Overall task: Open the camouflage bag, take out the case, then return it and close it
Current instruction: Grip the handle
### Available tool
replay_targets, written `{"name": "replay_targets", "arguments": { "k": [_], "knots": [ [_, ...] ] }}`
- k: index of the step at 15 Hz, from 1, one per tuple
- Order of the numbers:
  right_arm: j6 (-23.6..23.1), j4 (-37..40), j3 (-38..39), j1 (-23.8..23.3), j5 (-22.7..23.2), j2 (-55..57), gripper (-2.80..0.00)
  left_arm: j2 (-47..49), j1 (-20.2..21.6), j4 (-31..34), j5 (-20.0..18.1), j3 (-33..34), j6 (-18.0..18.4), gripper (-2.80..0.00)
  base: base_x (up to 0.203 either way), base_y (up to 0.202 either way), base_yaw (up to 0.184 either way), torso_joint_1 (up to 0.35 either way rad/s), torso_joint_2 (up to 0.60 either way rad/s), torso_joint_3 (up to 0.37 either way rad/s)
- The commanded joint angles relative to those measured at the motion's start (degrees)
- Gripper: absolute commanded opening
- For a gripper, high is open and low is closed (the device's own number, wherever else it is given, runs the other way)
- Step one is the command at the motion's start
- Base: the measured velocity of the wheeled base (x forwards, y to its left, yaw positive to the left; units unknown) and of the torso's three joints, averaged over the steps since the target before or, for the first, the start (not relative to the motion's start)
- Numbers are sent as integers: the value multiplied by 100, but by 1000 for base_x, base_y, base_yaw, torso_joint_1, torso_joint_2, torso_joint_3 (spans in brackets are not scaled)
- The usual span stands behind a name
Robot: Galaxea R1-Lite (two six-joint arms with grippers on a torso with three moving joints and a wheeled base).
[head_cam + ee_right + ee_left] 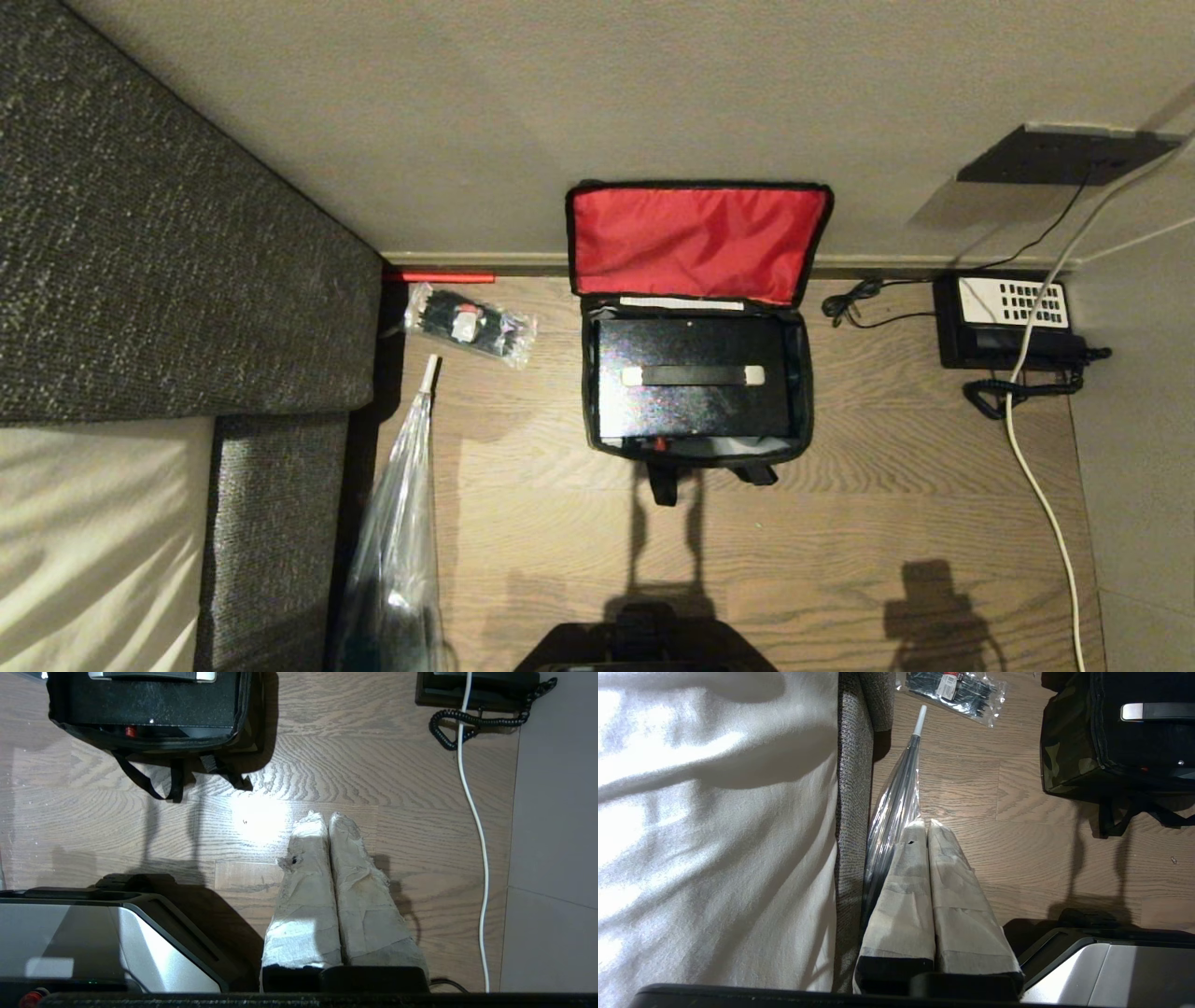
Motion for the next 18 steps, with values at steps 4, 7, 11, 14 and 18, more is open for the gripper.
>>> {"name": "replay_targets", "arguments": {
  "k": [4,7,11,14,18],
  "knots": [
    [-3,1,-4,1,7,18,-280,0,2,1,4,0,-19,-280,0,0,0,1,1,10],
    [-3,1,-4,1,-1,18,-280,0,2,1,4,0,-19,-280,0,0,0,2,1,143],
    [-3,1,-4,1,7,15,-280,0,2,1,4,0,-19,-280,0,0,0,2,-2,202],
    [-3,1,-4,1,6,18,-280,0,2,1,4,0,-19,-280,0,0,0,2,2,201],
    [-3,1,-4,1,-1,18,-280,0,2,1,4,0,-28,-280,0,0,0,4,0,201]
  ]
}}
